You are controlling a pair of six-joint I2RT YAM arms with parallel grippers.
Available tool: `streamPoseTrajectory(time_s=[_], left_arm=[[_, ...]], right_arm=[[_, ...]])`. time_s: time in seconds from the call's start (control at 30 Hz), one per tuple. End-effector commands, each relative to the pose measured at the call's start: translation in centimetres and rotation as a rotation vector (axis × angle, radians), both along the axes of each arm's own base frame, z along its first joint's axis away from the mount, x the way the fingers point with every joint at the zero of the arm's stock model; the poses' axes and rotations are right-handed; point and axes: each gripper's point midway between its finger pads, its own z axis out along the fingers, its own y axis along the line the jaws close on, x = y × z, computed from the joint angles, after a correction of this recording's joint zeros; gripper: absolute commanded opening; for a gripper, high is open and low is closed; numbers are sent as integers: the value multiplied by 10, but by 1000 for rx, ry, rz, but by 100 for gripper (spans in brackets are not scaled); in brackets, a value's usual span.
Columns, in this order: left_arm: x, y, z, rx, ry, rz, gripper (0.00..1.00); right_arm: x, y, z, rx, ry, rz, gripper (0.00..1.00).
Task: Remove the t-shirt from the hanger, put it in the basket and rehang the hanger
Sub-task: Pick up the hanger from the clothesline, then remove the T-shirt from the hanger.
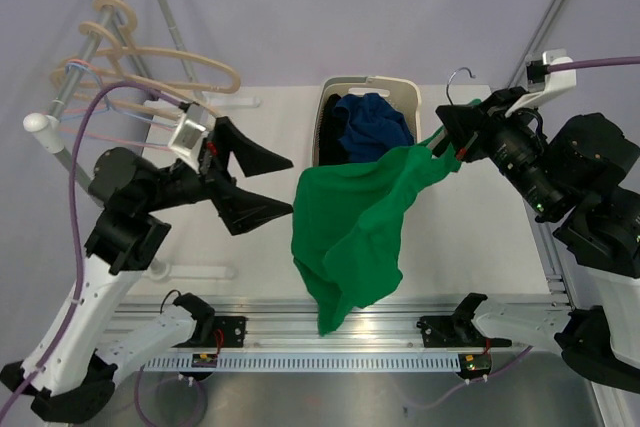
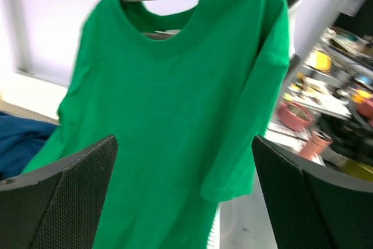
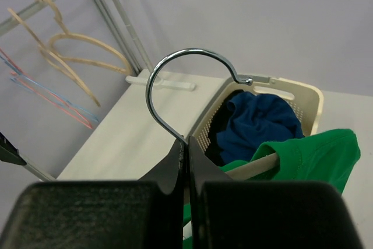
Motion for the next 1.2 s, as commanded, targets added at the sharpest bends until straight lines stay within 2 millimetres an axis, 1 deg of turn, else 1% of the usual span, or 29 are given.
streamPoseTrajectory(time_s=[0.0,0.03,0.07,0.1,0.13,0.2,0.23,0.37,0.47,0.57,0.6,0.63,0.7,0.73,0.77,0.83,0.87,0.93,0.97,1.03,1.07,1.13,1.17], left_arm=[[-4,-26,10,-8,-61,-79,99],[-5,-34,8,-4,-64,-99,99],[-2,-45,4,11,-55,-120,99],[-4,-51,5,14,-75,-134,99],[-13,-58,3,15,-81,-170,99],[-15,-68,-5,27,-93,-172,99],[-16,-69,-7,29,-98,-169,99],[-20,-73,-19,41,-107,-163,99],[-21,-73,-26,45,-113,-139,99],[-21,-71,-33,54,-105,-125,99],[-20,-69,-34,53,-106,-113,97],[-18,-70,-40,63,-96,-107,93],[-16,-71,-48,79,-79,-98,80],[-14,-72,-52,91,-67,-96,64],[-13,-73,-58,112,-50,-94,53],[-11,-72,-65,133,-27,-77,34],[-8,-71,-73,153,-10,-61,18],[-5,-68,-78,167,2,-36,5],[-2,-64,-83,179,12,2,0],[3,-59,-85,187,18,46,0],[9,-52,-83,181,28,105,0],[19,-45,-83,176,46,179,0],[32,-33,-80,161,76,292,0]], right_arm=[[1,-11,5,54,-25,-55,0],[-1,-11,5,52,-30,-46,0],[-1,-10,3,49,-28,-41,0],[0,-9,0,43,-22,-41,0],[1,-9,0,46,-20,-47,0],[6,-5,-7,39,-6,-53,0],[9,-5,-9,35,-2,-65,0],[29,11,-22,-4,22,-83,0],[40,19,-24,-4,21,-97,0],[45,22,-23,2,20,-109,0],[45,22,-19,10,15,-108,0],[46,24,-18,13,16,-104,0],[47,26,-16,26,17,-102,0],[48,26,-15,29,17,-107,0],[48,25,-13,35,14,-111,0],[50,20,-11,34,9,-139,0],[51,18,-10,27,5,-153,0],[53,9,-7,20,-6,-195,0],[52,4,-1,18,-21,-208,0],[51,-3,5,12,-36,-234,0],[49,-7,12,20,-50,-239,0],[47,-12,19,21,-67,-252,0],[46,-16,24,12,-85,-265,0]])
